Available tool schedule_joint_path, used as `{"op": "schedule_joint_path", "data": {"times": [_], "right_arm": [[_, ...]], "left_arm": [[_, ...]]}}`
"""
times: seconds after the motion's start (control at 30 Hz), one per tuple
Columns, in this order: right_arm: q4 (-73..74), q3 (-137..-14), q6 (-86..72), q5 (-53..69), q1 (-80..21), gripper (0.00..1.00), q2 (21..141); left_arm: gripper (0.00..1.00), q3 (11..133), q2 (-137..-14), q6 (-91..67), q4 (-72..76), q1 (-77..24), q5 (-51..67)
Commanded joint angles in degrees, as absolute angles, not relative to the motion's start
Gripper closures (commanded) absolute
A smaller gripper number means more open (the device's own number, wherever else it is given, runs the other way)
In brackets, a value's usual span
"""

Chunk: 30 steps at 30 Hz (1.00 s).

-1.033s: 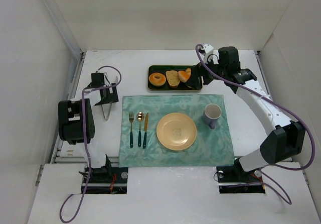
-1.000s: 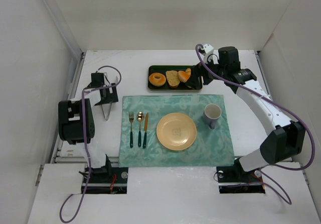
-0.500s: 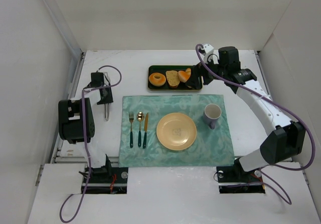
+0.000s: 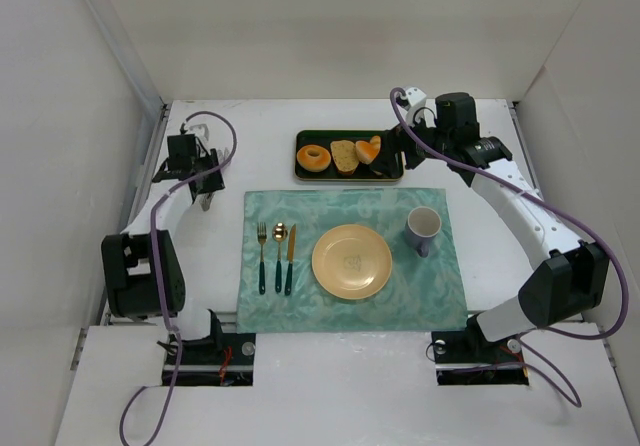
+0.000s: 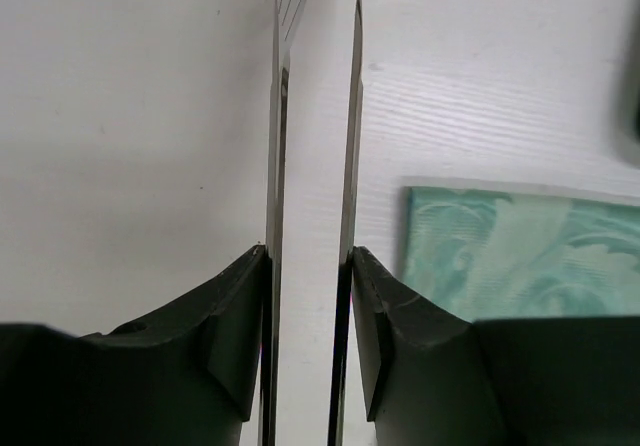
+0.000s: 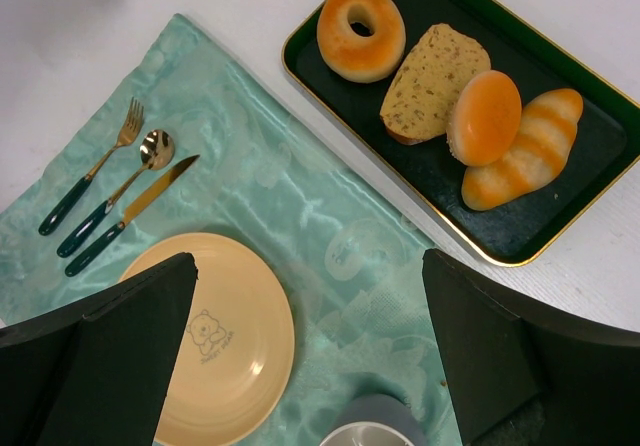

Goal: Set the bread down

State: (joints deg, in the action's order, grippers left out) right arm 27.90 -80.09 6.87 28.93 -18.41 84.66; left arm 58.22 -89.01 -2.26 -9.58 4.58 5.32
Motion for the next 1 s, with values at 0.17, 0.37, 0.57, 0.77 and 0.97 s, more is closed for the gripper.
{"op": "schedule_joint_path", "data": {"times": [0.17, 0.37, 0.57, 0.77, 0.97], "right_arm": [[26.9, -82.1, 7.7, 28.9, -18.2, 0.0, 82.9], [26.9, -82.1, 7.7, 27.2, -18.2, 0.0, 82.4], [25.8, -81.6, 7.7, 25.1, -18.2, 0.0, 80.5], [22.1, -79.7, 7.0, 17.7, -18.2, 0.0, 76.2], [18.2, -77.4, 5.9, 10.6, -18.2, 0.0, 71.8]], "left_arm": [[0.66, 63.4, -78.5, -4.2, -11.9, 0.4, 11.4], [0.66, 67.9, -74.8, -6.2, -14.7, -3.6, 15.6], [0.66, 73.1, -77.1, -8.9, -16.7, -9.7, 24.4], [0.66, 75.9, -83.2, -12.0, -13.1, -14.9, 29.0], [0.65, 81.5, -91.5, -14.1, -12.2, -19.4, 30.3]]}}
